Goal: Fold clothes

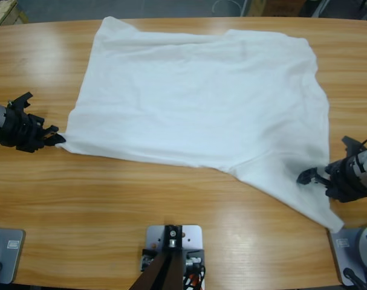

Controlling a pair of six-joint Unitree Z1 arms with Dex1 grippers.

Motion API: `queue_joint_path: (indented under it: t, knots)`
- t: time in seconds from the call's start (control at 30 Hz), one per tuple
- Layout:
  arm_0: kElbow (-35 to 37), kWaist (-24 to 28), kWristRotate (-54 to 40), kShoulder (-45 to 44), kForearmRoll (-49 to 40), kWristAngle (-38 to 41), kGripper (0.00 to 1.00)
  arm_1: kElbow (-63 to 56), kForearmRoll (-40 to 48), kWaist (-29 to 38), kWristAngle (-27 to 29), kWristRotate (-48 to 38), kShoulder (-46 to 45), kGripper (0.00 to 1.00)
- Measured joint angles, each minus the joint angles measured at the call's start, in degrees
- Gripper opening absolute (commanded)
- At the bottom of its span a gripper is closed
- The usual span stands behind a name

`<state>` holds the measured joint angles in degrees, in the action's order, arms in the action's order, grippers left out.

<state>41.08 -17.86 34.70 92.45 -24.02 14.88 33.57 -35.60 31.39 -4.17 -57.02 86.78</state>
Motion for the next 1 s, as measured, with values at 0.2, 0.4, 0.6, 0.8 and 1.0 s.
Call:
queue_joint_path:
  t: [0.2, 0.4, 0.6, 0.8, 1.0]
  knots:
    - [0.05, 0.19, -0.33, 0.9, 0.0, 0.19, 0.0, 3.07, -3.33, 0.0, 0.27, 0.01, -0.32, 0.968]
    - [0.09, 0.19, -0.37, 0.93, 0.0, 0.21, 0.0, 3.08, -2.81, 0.0, 0.27, -0.38, -0.32, 0.968]
    - [0.1, 0.2, -0.37, 0.93, 0.01, 0.37, 0.0, 2.12, 0.01, 0.26, -0.1, -2.34, -0.3, 1.0]
    - [0.1, 0.2, -0.37, 0.93, 0.01, 0.37, 0.0, 1.19, 1.69, 0.41, -0.8, -3.54, 0.45, 1.0]
    - [0.56, 0.33, -0.89, 1.02, 0.05, 0.37, 0.0, 1.14, 2.12, 0.42, -0.98, -3.55, 0.98, 1.0]
